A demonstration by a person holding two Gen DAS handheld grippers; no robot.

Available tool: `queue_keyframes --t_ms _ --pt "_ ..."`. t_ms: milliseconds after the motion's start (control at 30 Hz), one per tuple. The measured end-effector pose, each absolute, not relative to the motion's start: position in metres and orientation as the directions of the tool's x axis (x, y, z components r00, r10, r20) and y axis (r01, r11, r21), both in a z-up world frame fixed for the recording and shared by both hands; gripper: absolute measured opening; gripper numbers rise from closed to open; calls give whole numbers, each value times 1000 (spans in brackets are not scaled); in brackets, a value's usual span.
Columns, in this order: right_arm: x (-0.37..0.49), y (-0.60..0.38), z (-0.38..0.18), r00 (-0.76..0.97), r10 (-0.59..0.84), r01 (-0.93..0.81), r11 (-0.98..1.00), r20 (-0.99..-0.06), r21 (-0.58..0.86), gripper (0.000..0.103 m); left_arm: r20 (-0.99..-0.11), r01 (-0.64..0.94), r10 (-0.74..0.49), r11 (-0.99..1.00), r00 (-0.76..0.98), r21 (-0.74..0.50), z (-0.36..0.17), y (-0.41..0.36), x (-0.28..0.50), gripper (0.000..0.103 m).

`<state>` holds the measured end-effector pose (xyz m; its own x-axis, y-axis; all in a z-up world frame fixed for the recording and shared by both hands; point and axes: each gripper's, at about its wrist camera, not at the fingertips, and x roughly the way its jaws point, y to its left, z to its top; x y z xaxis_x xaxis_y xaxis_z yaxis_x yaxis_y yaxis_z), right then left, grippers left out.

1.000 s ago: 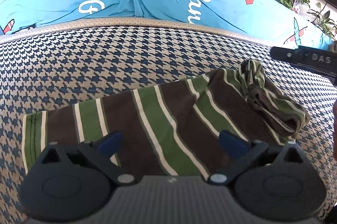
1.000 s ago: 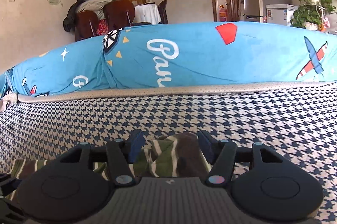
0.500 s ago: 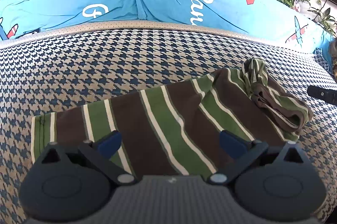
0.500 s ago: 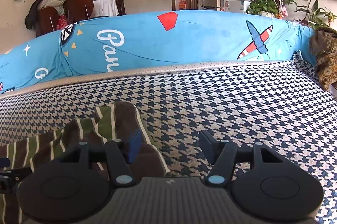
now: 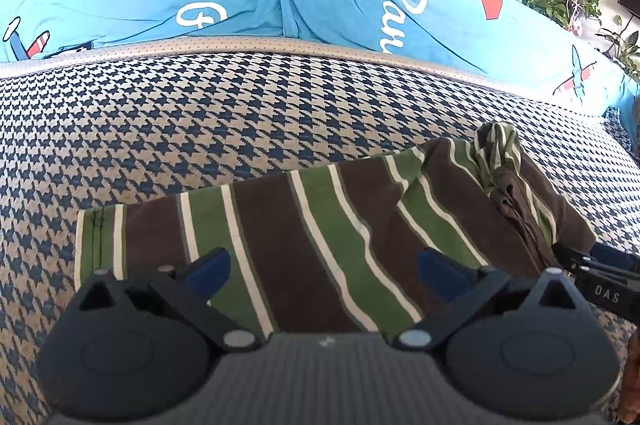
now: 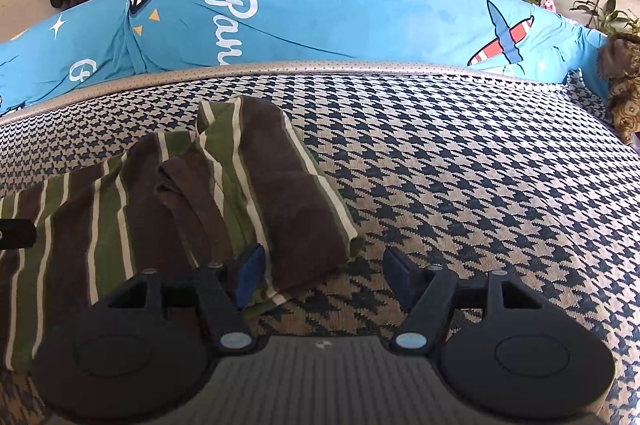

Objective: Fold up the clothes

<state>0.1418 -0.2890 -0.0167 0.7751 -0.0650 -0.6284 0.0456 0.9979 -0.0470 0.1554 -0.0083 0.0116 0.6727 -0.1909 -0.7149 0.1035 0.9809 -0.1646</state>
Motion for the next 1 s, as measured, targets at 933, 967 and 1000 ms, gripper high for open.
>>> queue_keyframes --t_ms 933,967,1000 --pt "131 -291 -16 785 -78 102 995 -614 4 67 -725 30 -140 986 674 -163 2 13 105 103" --pt "130 -292 -15 785 -79 104 995 -614 5 67 -724 31 -138 987 676 -160 2 13 103 103" --pt "128 -292 -15 785 -80 108 994 -614 8 68 -722 29 -137 987 678 -160 2 14 101 103"
